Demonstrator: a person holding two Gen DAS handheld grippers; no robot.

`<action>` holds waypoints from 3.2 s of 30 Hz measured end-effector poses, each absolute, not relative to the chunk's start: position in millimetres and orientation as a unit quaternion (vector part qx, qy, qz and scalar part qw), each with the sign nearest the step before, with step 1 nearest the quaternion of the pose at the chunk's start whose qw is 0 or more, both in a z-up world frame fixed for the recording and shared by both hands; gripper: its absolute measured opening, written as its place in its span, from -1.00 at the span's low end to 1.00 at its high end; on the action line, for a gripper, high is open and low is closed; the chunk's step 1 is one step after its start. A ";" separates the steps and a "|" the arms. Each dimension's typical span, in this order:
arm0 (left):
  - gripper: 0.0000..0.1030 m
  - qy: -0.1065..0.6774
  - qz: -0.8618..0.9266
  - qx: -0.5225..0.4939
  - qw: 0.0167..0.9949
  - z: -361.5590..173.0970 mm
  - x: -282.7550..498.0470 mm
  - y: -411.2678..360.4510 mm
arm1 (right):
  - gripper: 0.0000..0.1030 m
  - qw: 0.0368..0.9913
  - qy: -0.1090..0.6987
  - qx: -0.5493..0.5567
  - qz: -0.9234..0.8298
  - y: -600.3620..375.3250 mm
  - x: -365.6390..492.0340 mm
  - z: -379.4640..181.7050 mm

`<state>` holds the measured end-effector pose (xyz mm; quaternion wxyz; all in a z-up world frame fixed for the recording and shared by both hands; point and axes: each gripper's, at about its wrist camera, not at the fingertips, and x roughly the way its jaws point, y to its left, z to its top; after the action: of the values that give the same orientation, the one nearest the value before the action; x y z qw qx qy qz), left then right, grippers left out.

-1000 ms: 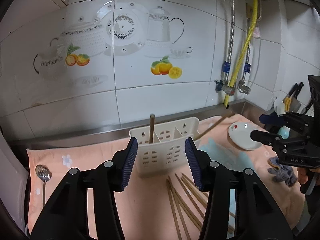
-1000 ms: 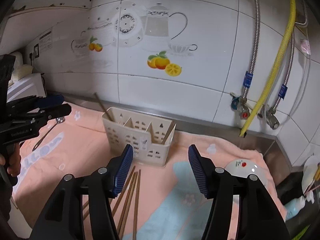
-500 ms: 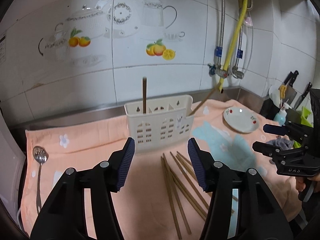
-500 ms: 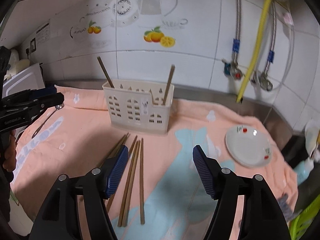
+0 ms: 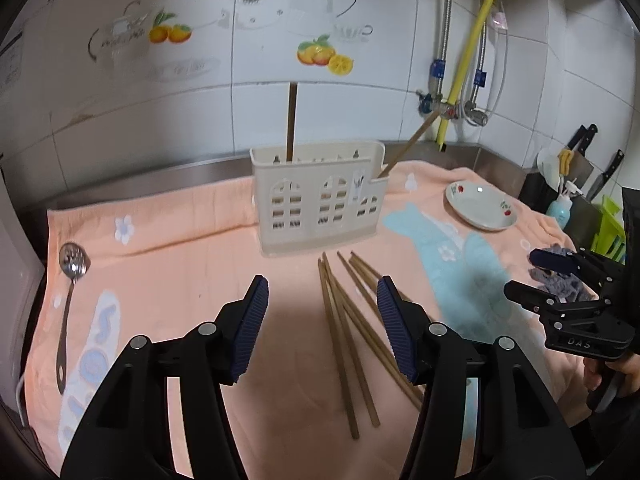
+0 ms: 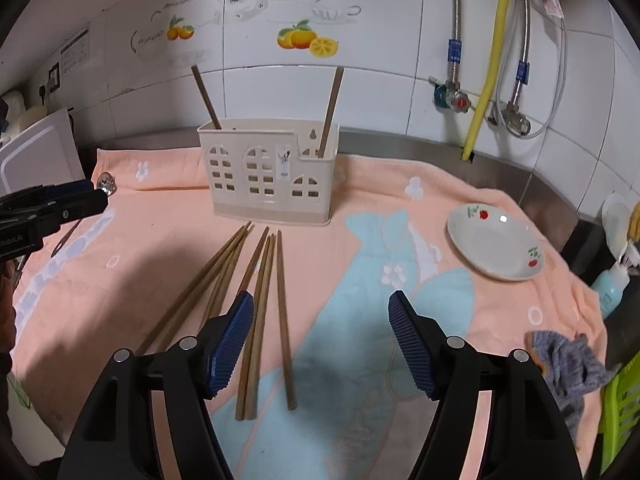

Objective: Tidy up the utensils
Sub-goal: 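Lower the chopstick into the holder and open the right gripper, then move both grippers back down to the remaining chopsticks, then close the right gripper on a chopstick while the left gripper closes on another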

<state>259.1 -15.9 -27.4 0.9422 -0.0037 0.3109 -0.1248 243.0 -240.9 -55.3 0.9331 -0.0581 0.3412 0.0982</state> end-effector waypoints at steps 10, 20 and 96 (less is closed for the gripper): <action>0.10 0.336 -0.117 -0.023 0.934 -49.8 247.8 -10.2 | 0.31 0.932 0.347 -0.054 0.092 -238.6 232.6 -70.1; 0.10 0.362 -0.115 -0.033 0.924 -73.6 239.7 -10.3 | 0.31 0.927 0.361 -0.043 0.092 -238.3 226.0 -83.9; -0.36 0.435 -0.127 -0.029 0.891 -131.6 255.1 -25.9 | -0.75 0.891 0.432 -0.041 0.131 -225.9 262.7 -154.5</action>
<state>255.1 -25.9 -131.6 0.8910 -0.0288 0.4348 -0.1272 262.7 -225.9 -154.5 0.8913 -0.0411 0.4321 0.1309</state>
